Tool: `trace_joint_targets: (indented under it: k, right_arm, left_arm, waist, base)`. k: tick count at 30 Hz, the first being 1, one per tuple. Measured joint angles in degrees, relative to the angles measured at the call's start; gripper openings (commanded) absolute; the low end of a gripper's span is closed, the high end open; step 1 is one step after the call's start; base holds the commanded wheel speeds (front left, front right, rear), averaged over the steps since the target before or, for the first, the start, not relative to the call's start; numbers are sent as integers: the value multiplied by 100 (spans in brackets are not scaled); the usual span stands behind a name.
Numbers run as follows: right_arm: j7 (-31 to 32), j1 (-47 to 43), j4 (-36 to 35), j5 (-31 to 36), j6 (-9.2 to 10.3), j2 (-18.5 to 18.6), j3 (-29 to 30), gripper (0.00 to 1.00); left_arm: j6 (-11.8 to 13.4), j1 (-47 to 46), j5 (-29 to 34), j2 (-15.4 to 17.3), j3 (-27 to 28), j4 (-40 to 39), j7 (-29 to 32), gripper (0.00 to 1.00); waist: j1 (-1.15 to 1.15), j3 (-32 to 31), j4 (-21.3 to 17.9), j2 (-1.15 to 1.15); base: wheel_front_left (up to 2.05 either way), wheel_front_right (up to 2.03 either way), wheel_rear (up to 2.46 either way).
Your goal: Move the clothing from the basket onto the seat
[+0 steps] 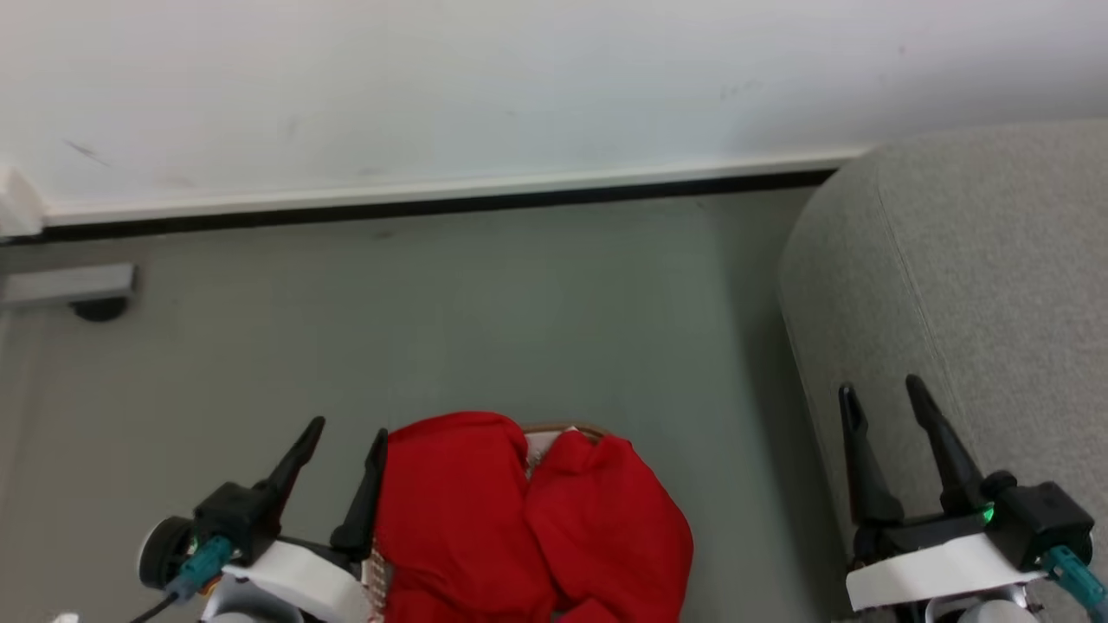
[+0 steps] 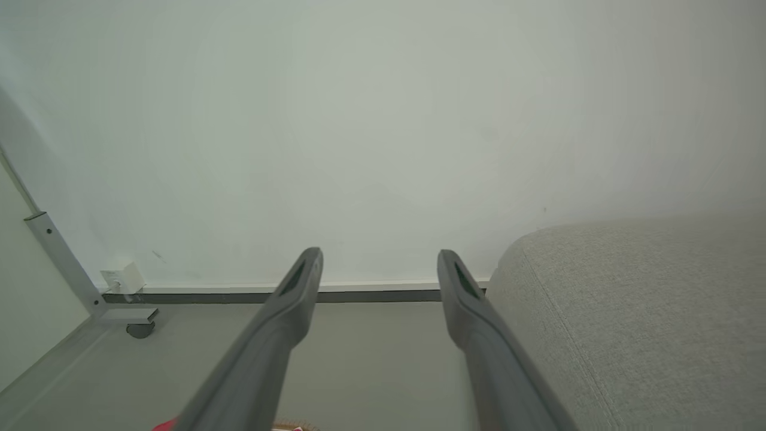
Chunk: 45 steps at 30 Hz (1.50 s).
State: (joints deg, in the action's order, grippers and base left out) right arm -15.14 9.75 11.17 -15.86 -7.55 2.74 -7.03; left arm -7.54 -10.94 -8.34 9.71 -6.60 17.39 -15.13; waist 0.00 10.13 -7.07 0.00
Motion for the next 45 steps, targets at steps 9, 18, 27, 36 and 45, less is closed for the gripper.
trace_joint_targets:
  k: [9, 18, 27, 36, 45]
  right_arm:
    - [-2, 318, -267, -223, 0, 2, 11, 100]
    - [-2, 506, -673, -508, 0, 5, 8, 100]
    - [-2, 696, -1053, -783, 0, 5, -66, 100]
    - [-2, 816, -1252, -1049, 0, 8, -178, 100]
    - [-2, 917, -1419, -1305, 0, 9, -276, 100]
  left_arm:
    - [0, -831, -235, 575, -938, 1513, 0, 100]
    - [0, -1630, -381, 902, -2228, 2977, -1, 100]
    - [0, -2337, -398, 977, -3473, 4153, 216, 100]
    - [0, -2908, -332, 1185, -4660, 4887, 617, 100]
    - [0, -3326, -531, 1477, -5201, 5294, 1028, 100]
  waist:
    - [0, 672, -504, 0]
    - [1, 1268, -977, 0]
    - [1, 1984, -1349, 0]
    - [1, 2717, -1716, 0]
    - [0, 3330, -2055, 0]
  base:
    - [0, 0, 0]
    - [0, 0, 0]
    - [0, 0, 0]
    - [0, 0, 0]
    - [0, 0, 0]
